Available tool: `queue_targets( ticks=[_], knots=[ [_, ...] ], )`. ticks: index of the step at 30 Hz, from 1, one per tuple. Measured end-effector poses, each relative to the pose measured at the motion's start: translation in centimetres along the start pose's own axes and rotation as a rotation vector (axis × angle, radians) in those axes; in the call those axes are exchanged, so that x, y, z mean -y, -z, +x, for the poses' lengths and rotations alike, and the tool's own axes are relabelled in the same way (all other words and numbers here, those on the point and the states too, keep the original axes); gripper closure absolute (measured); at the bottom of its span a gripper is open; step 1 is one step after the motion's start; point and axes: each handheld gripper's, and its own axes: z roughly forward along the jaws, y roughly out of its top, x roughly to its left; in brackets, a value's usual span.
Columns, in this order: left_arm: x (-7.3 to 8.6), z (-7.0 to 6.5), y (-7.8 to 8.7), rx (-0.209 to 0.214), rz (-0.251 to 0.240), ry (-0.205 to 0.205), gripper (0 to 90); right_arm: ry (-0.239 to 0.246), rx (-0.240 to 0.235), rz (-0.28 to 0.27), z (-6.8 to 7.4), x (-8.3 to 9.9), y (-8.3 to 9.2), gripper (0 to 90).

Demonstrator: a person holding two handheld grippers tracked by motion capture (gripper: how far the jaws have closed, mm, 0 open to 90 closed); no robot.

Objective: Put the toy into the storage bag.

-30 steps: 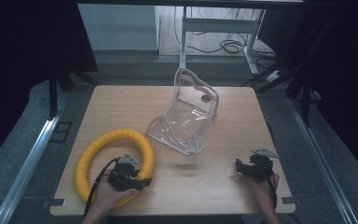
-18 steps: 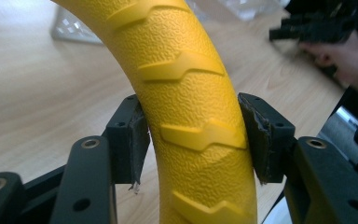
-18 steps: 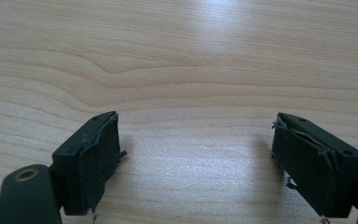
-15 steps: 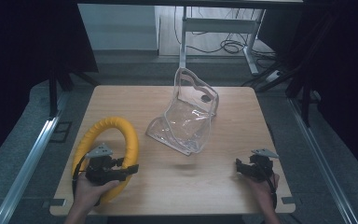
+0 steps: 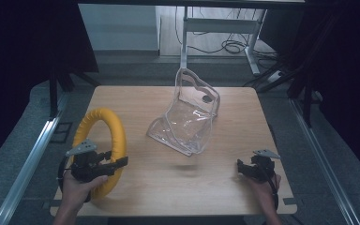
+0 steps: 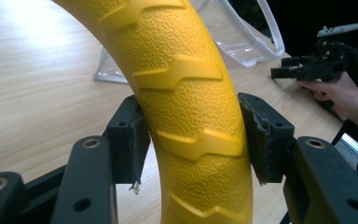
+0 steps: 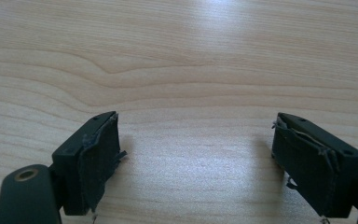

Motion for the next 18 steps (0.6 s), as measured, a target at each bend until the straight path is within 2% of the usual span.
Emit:
queue_targets(
  ticks=[10, 18],
  knots=[
    [-0.8, -0.2, 0.7, -0.019, -0.050, -0.019, 46.0, -0.001, 0.000, 0.001, 0.0, 0.0, 0.0, 15.7],
    [-1.7, -0.6, 1.1, -0.023, -0.133, -0.022, 46.2, -0.001, 0.000, 0.000, 0.0, 0.0, 0.0, 15.7]
  ],
)
